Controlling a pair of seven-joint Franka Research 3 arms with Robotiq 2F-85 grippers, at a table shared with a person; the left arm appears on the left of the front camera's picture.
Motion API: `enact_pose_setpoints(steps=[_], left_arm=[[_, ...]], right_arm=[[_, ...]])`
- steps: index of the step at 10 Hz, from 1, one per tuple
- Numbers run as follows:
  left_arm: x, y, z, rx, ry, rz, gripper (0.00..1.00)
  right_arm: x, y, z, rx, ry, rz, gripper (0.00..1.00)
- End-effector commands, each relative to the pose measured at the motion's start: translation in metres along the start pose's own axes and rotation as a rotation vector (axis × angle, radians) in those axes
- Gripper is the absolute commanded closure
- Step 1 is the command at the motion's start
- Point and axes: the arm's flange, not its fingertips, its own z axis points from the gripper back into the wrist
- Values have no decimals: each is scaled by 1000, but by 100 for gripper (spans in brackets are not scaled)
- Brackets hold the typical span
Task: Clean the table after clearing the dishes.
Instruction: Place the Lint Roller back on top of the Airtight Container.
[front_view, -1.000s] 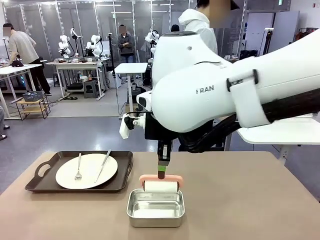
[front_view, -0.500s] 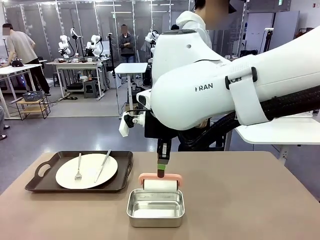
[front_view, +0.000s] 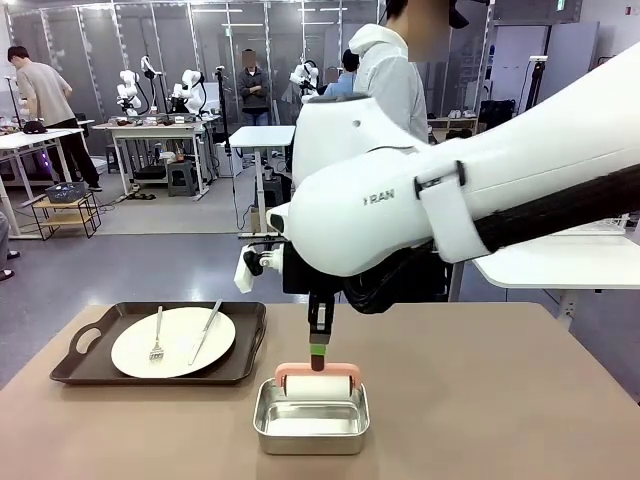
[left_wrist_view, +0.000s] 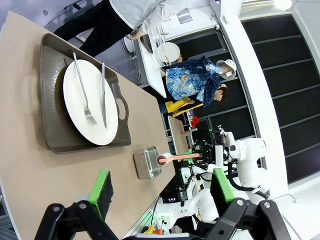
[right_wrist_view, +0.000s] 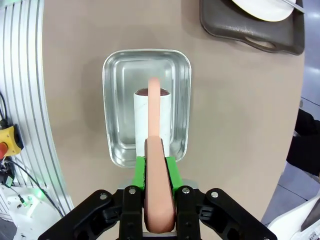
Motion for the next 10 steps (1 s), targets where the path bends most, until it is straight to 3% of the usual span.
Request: enact_pose_setpoints(steps=[1,4,10], left_arm=[[0,-2,3,-7,-2,-5,0],[0,-2,3,-7,-2,-5,0],[0,-2,3,-7,-2,-5,0]], right_arm=[[23,-13,-4,20,7,12,79],[36,-27,-25,80,44,12,79],[31,-59,-67,127,23,41,79]])
